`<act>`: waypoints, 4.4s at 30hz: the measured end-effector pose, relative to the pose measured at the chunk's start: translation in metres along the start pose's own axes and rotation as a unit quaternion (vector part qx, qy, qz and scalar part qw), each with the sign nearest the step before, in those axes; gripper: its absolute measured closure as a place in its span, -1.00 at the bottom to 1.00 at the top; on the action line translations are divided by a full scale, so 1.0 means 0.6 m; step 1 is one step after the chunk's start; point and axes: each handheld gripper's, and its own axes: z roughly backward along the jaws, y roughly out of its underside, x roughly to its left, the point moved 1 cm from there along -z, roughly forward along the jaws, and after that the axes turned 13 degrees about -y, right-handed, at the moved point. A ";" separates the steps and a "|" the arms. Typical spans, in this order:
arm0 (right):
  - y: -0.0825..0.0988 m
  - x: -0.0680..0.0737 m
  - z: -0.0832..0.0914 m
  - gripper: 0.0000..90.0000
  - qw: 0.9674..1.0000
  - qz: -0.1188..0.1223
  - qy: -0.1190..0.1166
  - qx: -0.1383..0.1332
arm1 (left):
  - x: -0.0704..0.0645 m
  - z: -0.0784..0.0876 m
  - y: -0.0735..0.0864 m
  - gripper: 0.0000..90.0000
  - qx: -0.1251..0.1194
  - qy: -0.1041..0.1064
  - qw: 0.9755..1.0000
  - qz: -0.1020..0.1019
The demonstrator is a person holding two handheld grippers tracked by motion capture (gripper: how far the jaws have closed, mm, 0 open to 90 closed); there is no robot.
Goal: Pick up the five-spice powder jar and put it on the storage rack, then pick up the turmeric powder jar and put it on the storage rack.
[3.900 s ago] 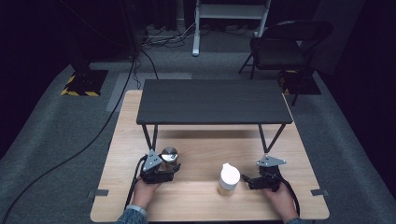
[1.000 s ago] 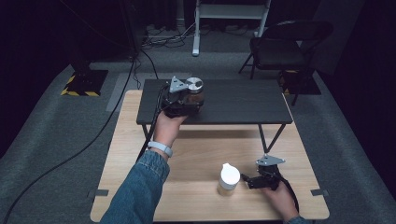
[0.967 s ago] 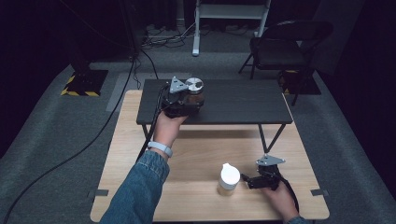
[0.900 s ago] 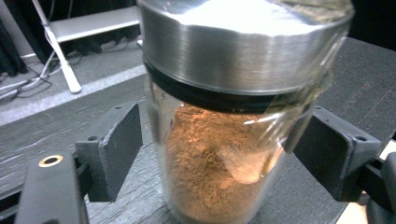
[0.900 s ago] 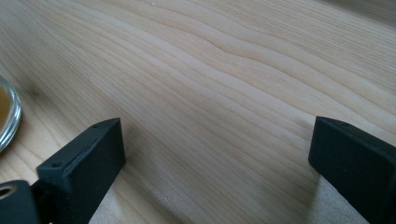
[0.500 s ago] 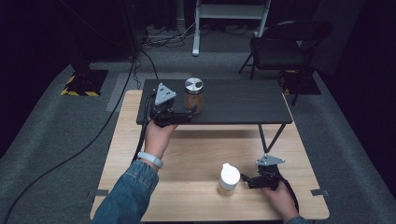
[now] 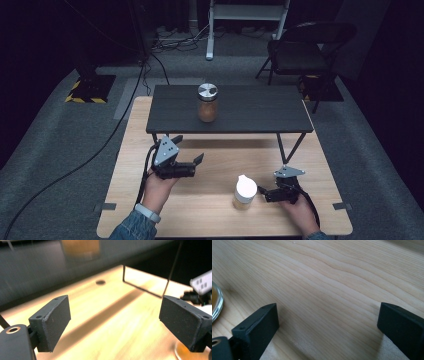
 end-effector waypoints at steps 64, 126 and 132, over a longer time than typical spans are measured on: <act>-0.005 0.010 -0.008 -0.93 1.000 -0.009 0.010 -0.002 | -0.030 -0.086 0.100 -0.91 0.222 -0.020 0.974 -0.032; -0.003 0.019 -0.007 -0.93 1.000 -0.011 0.021 -0.003 | -0.027 -0.087 0.099 -0.95 0.226 -0.019 0.973 -0.032; 0.009 0.028 0.012 -0.93 0.999 0.008 0.022 -0.047 | -0.027 -0.086 0.099 -0.93 0.224 -0.022 0.974 -0.031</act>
